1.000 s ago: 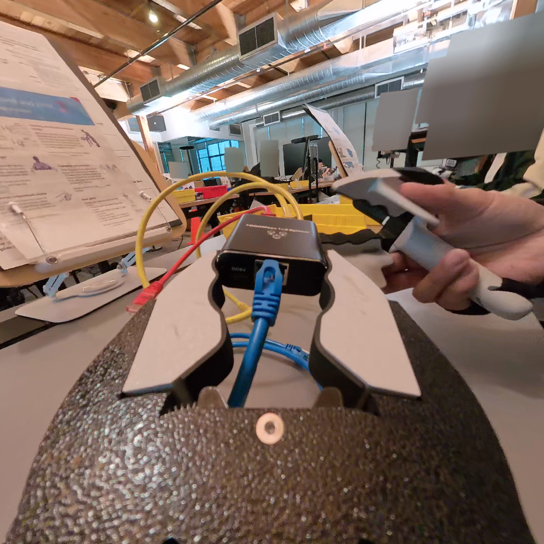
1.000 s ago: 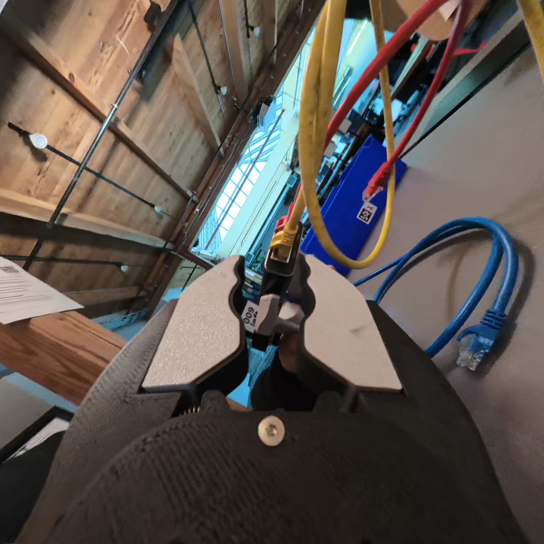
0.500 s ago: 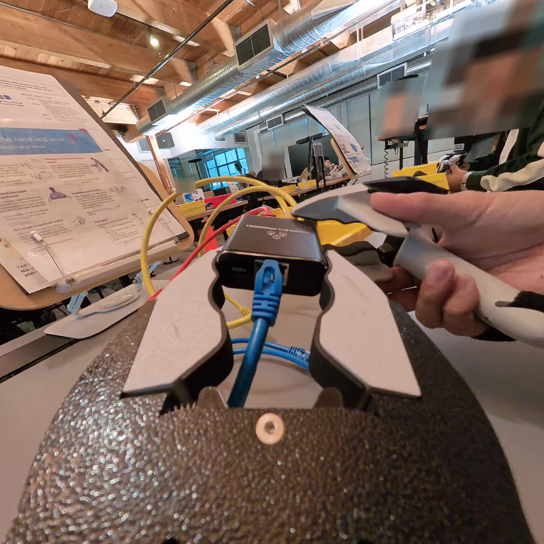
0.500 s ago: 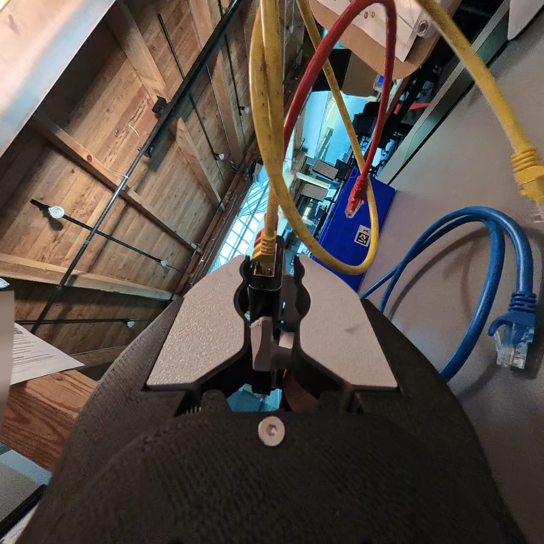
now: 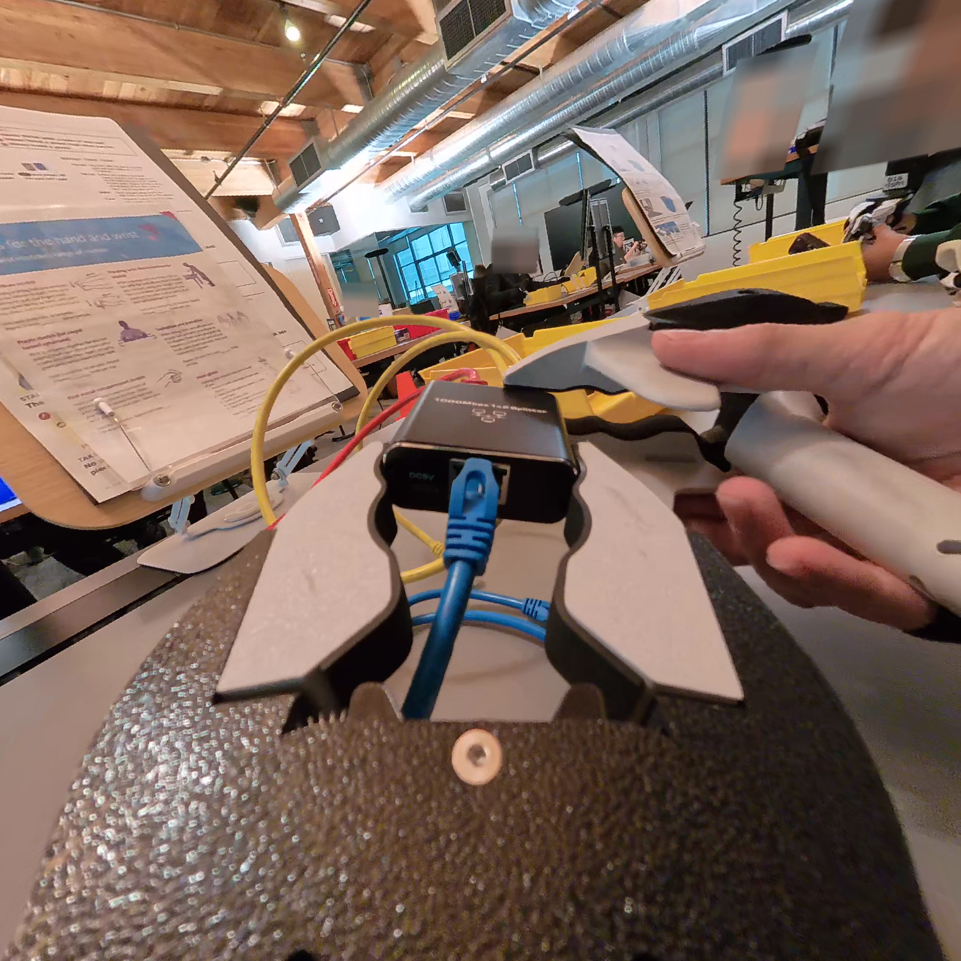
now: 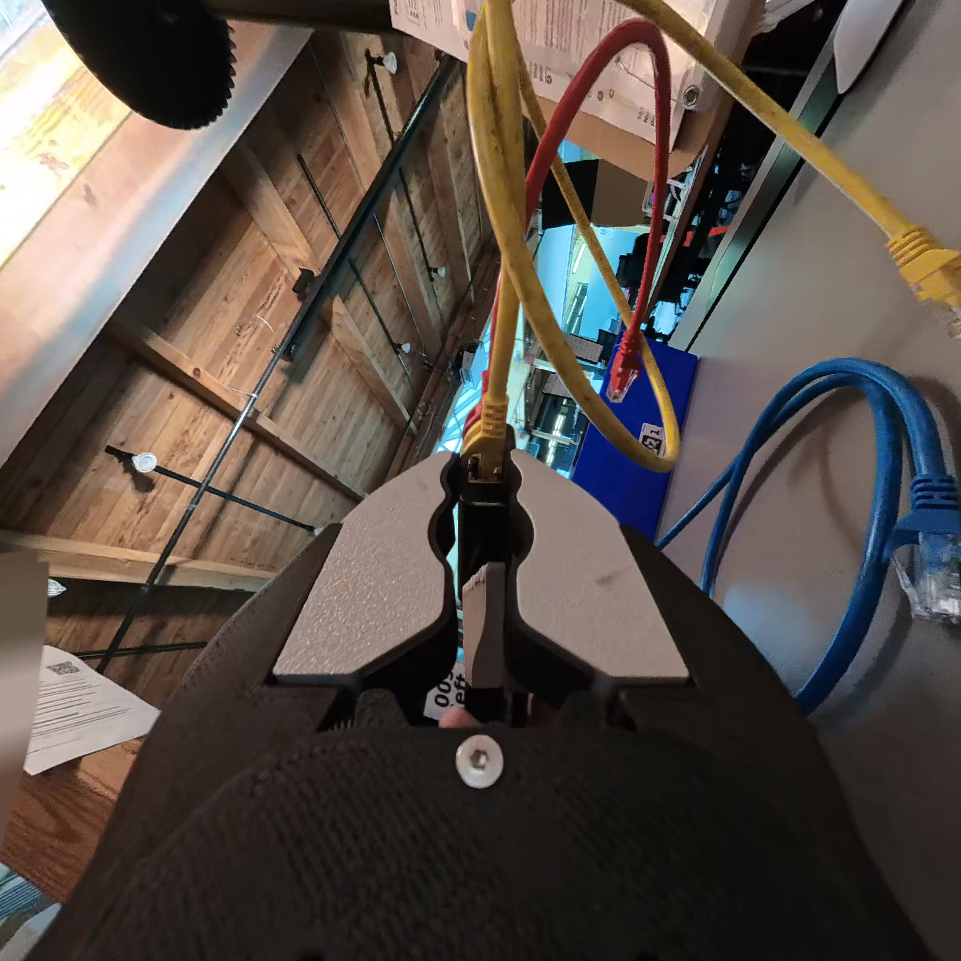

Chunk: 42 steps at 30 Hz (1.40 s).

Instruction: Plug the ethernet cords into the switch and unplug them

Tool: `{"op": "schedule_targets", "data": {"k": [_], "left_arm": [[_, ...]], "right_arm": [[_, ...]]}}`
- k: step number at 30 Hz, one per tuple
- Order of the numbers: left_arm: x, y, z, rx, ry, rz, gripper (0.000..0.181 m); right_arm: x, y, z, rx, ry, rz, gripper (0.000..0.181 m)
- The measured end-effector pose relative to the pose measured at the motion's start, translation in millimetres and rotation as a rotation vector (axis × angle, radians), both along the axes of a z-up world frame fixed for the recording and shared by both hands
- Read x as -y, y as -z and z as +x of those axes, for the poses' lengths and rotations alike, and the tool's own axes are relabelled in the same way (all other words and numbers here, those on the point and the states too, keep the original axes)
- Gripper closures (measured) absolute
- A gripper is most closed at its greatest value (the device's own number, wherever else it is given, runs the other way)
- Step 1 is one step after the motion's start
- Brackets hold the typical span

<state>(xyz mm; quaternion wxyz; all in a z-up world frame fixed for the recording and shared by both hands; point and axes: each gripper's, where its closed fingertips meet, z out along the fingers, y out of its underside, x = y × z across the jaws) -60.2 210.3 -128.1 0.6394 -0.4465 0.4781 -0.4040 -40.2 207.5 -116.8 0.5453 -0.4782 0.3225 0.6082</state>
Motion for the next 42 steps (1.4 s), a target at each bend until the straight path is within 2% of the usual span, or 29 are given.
{"op": "schedule_targets", "data": {"k": [4, 11, 16, 28, 42], "left_arm": [[-0.6, 1.8, 0.9, -0.01, -0.001, -0.007, 0.119], [2.6, 5.6, 5.3, -0.029, 0.01, -0.012, 0.119], [3.1, 7.7, 7.3, -0.043, 0.001, -0.007, 0.119], [7.2, 9.2, 12.0, -0.055, 0.003, 0.022, 0.119], [-1.7, 6.6, 11.1, -0.028, -0.037, -0.035, 0.119]], "right_arm": [[-0.6, 3.7, 2.2, -0.044, -0.002, -0.001, 0.168], [3.8, 6.3, 5.5, 0.0, -0.01, 0.006, 0.168], [2.3, 9.4, 7.1, -0.03, -0.018, 0.004, 0.168], [8.5, 6.4, 10.0, 0.103, -0.007, 0.081, 0.168], [-2.7, -1.3, 8.0, 0.3, -0.01, 0.14, 0.172]]}}
